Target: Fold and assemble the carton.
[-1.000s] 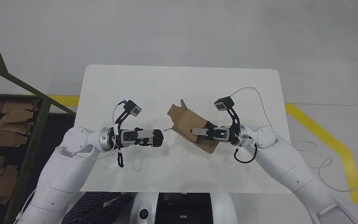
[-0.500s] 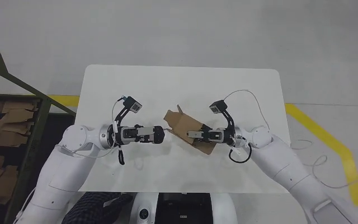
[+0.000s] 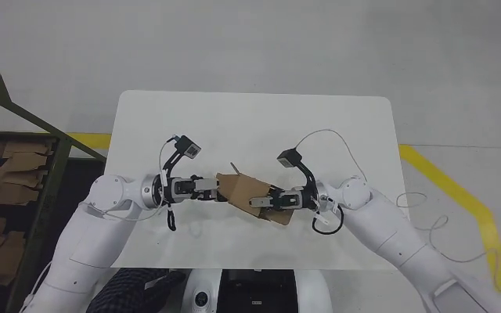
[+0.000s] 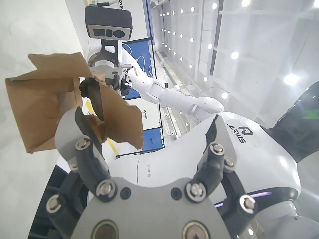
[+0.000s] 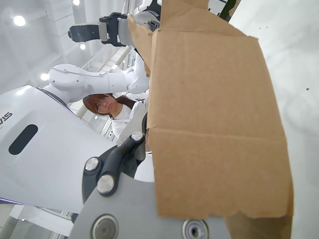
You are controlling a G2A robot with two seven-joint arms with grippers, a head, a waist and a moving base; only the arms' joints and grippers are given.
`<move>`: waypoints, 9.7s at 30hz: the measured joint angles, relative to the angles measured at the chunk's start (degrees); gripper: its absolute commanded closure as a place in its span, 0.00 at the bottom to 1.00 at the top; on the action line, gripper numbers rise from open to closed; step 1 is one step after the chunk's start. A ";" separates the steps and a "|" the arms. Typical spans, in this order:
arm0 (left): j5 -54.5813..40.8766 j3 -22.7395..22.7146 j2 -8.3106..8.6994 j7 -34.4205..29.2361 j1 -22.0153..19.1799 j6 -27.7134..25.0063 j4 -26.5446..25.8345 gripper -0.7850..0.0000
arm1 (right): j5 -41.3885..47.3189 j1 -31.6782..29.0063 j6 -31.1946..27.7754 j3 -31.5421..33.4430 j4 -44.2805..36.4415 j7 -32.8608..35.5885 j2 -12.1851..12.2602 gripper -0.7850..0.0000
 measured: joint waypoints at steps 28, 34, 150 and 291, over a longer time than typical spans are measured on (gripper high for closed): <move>-2.39 -6.37 0.44 1.54 0.93 -1.17 3.03 0.00 | 3.43 -0.70 6.61 -0.62 -4.05 6.62 0.83 1.00; -1.91 -5.59 0.27 2.13 0.52 -1.19 3.13 0.00 | 2.53 -0.63 7.97 -1.89 -5.73 7.99 1.16 1.00; 23.08 -0.77 0.70 8.38 2.21 -2.30 -2.86 0.00 | 10.59 -3.75 10.19 5.37 -9.95 10.21 2.55 1.00; 100.64 8.81 -0.11 83.43 0.11 -43.63 3.33 0.00 | 12.55 5.21 24.36 9.70 8.91 24.36 -4.89 1.00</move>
